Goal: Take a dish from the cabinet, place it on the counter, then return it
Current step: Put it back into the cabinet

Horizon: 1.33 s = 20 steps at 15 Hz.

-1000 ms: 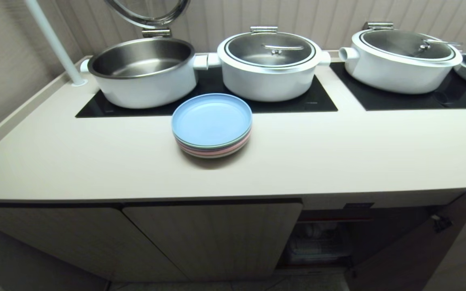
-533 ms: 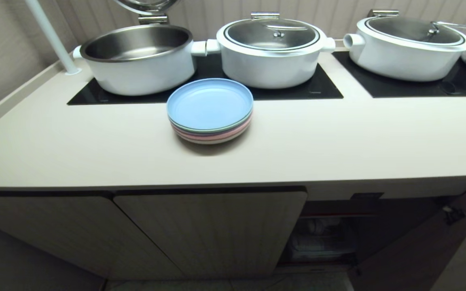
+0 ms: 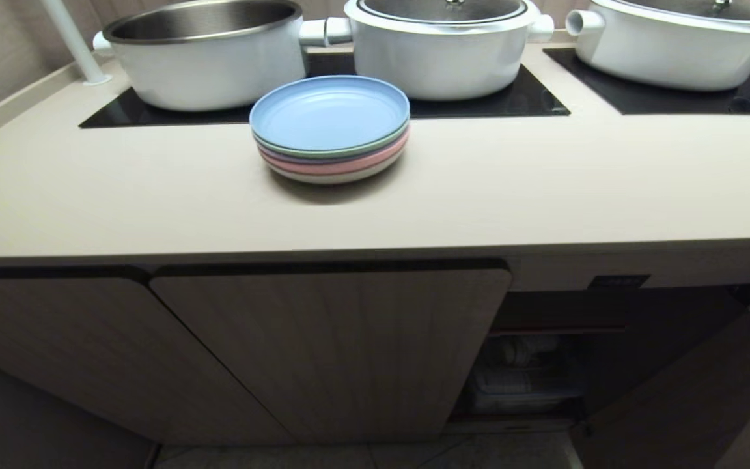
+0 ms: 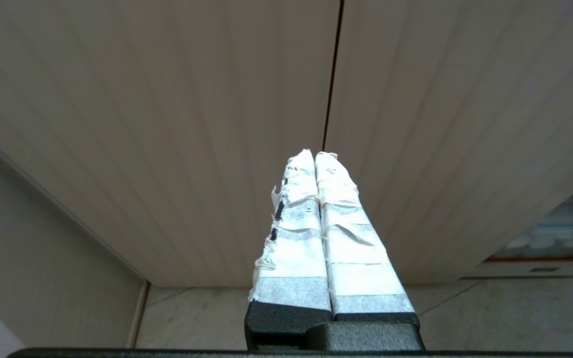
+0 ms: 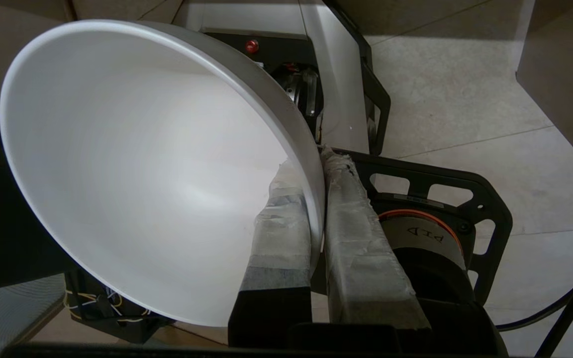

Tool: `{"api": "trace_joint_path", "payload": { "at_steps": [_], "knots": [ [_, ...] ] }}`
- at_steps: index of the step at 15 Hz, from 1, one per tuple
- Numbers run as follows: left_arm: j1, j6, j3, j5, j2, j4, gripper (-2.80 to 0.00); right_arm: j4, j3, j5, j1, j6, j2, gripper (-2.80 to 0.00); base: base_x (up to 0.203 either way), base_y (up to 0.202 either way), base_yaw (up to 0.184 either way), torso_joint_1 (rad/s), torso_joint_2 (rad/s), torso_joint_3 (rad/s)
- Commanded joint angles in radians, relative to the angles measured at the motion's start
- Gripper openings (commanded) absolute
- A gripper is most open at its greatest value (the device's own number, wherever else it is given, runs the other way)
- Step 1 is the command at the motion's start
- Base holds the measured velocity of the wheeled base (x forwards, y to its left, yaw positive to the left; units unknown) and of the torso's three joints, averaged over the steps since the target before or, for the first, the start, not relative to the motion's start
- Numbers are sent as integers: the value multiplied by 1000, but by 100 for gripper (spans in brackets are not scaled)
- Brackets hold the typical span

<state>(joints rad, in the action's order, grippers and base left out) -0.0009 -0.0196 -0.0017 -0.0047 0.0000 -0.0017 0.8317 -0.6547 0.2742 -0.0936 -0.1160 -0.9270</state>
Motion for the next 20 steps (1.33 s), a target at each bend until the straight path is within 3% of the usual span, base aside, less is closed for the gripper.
{"api": "trace_joint_path", "payload": {
  "at_steps": [1,20],
  "knots": [
    [-1,0,0,0,0,0,-280,4,0,2,3,-1,-4,-280,0,0,0,-231,520,295],
    [-1,0,0,0,0,0,-280,6,3,2,5,1,-1,-280,0,0,0,-179,480,295]
  ]
}}
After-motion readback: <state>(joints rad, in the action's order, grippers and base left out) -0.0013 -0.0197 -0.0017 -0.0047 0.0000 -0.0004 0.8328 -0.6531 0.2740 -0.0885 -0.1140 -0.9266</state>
